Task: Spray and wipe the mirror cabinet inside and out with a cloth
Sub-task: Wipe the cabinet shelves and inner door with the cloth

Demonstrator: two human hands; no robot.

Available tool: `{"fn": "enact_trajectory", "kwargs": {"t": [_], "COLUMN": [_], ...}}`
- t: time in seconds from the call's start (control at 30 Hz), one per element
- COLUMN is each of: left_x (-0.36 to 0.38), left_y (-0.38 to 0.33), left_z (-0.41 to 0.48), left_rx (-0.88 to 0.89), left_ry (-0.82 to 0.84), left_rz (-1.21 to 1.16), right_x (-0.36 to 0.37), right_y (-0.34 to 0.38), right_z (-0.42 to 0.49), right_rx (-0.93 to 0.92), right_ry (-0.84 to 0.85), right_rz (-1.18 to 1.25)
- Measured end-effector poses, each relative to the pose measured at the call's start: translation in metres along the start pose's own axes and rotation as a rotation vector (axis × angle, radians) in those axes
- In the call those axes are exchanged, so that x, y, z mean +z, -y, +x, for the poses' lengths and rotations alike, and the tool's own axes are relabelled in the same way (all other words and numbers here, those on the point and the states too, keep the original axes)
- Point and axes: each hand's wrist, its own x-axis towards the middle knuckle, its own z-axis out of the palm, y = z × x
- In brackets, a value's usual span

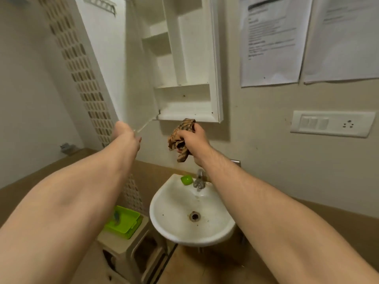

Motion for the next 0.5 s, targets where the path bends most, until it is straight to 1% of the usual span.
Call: {"fn": "enact_trajectory", "kwargs": {"t": [0.17, 0.2, 0.23, 0.3, 0.33, 0.37, 0.43, 0.47, 0.5], "left_x": [-0.028, -0.029, -0.029, -0.025, -0.023, -0.021, -0.014, -0.009, -0.002], "left_y": [-0.035, -0.034, -0.036, -0.036, -0.04, -0.04, -0.043, -0.045, -0.053], "left_z": [0.04, 0.049, 0.058, 0.07, 0.073, 0.076, 0.092, 0.097, 0.104], "left_rx": [0.018, 0.039, 0.097, 0.232, 0.364, 0.557, 0.979, 1.135, 1.252], "left_ry": [0.153, 0.143, 0.076, -0.165, -0.238, -0.248, -0.163, -0.096, -0.033], "left_rz": [0.128, 0.156, 0.242, 0.63, 0.833, 1.015, 1.27, 1.346, 1.389], "right_x": [0.04, 0.045, 0.054, 0.068, 0.079, 0.087, 0.103, 0.11, 0.117], "right_y": [0.011, 0.01, 0.011, 0.009, 0.01, 0.01, 0.013, 0.016, 0.02], "right_z": [0.013, 0.015, 0.02, 0.029, 0.036, 0.041, 0.054, 0.06, 0.069], "right_rx": [-0.03, -0.027, -0.033, -0.044, -0.058, -0.074, -0.116, -0.131, -0.152], "right_ry": [-0.009, -0.011, -0.009, -0.01, -0.004, -0.002, -0.004, -0.006, -0.007], "right_rz": [0.092, 0.098, 0.098, 0.105, 0.104, 0.098, 0.081, 0.077, 0.074]}}
